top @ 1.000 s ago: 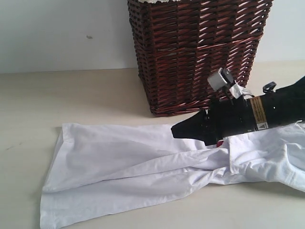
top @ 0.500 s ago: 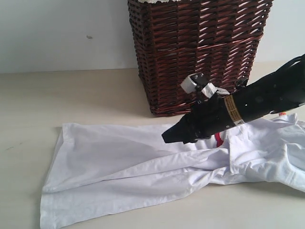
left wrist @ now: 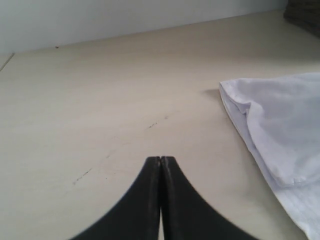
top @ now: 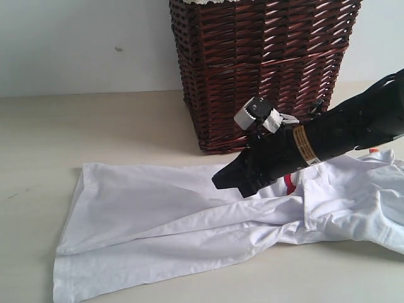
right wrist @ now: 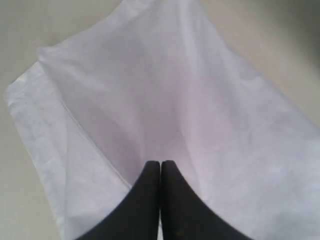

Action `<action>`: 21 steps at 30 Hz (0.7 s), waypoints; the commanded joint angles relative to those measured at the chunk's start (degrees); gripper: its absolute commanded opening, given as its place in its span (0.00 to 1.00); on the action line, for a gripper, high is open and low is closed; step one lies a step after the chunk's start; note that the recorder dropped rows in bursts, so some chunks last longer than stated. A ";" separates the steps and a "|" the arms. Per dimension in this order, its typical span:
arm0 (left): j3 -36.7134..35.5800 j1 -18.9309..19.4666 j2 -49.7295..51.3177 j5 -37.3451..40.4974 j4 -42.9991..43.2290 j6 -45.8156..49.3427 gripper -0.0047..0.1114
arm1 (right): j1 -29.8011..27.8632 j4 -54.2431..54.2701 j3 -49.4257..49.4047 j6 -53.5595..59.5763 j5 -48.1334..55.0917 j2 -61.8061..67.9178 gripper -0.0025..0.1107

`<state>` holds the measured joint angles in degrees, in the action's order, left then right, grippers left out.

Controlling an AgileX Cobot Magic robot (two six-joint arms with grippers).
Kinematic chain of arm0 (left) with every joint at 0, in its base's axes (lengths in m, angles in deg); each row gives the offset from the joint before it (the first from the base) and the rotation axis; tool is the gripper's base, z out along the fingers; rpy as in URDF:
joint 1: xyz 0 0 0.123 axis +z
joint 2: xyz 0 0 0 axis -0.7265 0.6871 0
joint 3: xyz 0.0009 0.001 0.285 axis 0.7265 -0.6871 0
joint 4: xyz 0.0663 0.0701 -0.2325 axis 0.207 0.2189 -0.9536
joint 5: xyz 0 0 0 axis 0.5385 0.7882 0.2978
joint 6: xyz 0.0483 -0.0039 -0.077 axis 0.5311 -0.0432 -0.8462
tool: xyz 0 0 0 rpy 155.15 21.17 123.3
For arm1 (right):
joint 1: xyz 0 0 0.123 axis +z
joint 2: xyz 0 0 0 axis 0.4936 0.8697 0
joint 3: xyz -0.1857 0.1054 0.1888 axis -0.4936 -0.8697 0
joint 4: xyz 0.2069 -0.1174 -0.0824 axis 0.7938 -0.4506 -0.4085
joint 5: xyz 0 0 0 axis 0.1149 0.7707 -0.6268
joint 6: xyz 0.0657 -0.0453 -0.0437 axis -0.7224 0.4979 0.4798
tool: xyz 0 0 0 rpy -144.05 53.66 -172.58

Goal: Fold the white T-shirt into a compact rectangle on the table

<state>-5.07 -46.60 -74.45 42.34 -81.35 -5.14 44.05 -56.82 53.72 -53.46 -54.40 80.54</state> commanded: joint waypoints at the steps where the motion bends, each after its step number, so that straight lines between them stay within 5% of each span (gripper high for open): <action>1: 0.05 0.07 -0.27 -0.22 -0.45 -0.02 0.04 | 1.05 0.24 -0.18 -0.14 -1.39 -0.10 0.03; 11: 0.05 0.07 -0.27 -0.22 -0.45 -0.02 0.04 | 4.18 0.24 -3.35 -0.84 7.45 0.49 0.03; 21: 0.05 0.07 -0.27 -0.22 -0.45 -0.02 0.04 | 4.18 0.24 -4.46 -3.41 5.13 0.63 0.03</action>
<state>-5.07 -46.60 -74.45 42.34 -81.35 -5.14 48.14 -56.72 49.84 -55.14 -47.36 81.24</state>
